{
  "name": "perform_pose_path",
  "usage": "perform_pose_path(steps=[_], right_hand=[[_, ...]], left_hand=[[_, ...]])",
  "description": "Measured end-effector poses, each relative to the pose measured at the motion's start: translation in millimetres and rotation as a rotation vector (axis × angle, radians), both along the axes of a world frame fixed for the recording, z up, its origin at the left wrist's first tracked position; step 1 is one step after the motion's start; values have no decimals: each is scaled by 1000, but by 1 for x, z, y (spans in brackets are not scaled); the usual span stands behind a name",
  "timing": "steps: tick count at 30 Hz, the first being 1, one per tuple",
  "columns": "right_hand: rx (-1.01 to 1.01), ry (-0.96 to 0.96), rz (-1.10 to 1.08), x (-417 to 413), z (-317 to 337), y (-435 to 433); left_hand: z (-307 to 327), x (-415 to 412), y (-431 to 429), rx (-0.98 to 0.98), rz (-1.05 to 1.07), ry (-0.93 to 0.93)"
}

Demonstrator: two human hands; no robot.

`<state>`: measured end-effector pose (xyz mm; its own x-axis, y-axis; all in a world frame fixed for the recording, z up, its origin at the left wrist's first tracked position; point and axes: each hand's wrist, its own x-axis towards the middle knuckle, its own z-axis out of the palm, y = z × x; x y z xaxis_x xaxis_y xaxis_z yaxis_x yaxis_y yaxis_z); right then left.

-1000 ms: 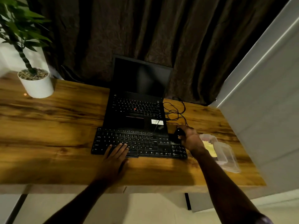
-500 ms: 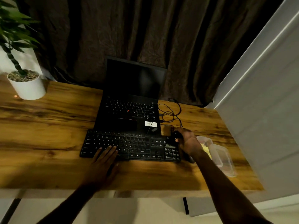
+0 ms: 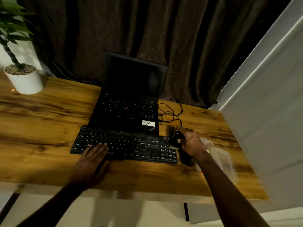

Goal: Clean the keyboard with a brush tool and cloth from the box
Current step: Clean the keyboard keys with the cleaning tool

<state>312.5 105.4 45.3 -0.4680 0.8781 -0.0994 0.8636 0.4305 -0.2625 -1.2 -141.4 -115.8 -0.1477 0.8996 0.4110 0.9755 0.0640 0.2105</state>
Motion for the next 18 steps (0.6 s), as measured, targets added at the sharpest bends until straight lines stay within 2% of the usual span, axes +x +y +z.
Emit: perform_pose_path(steps=[7,13,18], right_hand=[[-44,139,101,-23,0,-10],[-7,31,45,17,-3,16],[-10,93,82,3,-3,5]], left_hand=[[4,2,0,-17,18,-15],[4,3,-1,-30,33,-25],[7,4,-1,-47,31,-26]])
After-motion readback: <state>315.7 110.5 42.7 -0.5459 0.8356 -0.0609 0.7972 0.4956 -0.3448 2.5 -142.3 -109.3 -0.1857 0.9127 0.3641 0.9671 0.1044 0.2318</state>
